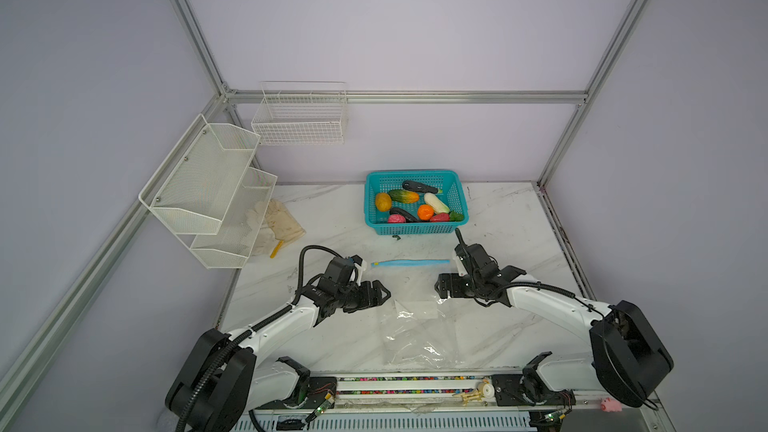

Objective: Place the food in the zip-top bag and seal the zipper

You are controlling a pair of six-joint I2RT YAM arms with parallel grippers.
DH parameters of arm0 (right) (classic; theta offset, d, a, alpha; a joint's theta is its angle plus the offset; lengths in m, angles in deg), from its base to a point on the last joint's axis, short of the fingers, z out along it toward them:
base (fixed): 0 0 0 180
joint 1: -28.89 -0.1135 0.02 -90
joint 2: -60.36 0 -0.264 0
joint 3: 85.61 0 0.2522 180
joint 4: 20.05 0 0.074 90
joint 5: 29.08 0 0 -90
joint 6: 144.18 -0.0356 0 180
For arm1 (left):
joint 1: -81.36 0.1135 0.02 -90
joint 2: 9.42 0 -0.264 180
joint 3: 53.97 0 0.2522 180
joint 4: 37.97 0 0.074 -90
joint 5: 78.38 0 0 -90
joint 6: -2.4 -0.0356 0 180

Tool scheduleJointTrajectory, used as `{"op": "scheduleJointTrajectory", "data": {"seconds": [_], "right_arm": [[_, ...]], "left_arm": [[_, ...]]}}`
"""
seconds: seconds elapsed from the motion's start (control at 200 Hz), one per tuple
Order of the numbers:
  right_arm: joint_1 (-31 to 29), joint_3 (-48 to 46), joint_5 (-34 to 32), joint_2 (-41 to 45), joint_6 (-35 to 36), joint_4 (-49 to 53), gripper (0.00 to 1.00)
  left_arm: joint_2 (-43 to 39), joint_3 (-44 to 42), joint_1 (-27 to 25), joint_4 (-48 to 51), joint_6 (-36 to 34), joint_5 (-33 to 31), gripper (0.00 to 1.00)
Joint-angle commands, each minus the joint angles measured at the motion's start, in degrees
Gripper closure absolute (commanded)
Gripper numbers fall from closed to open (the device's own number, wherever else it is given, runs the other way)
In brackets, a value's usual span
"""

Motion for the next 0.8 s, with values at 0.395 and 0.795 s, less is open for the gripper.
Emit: {"op": "scheduleJointTrajectory", "data": {"seconds": [0.395, 0.795], "right_arm": [[-4.7, -1.4, 7.6, -3.9, -2.2, 2.0, 0.04], [-6.8, 0.3, 9.6, -5.3, -2.2, 0.4, 0.03]], "left_arm": [[6.0, 0.9, -1.9, -7.8, 0.8, 2.1, 0.16], [12.7, 8.4, -2.0, -9.3, -0.6, 1.0, 0.18]]}}
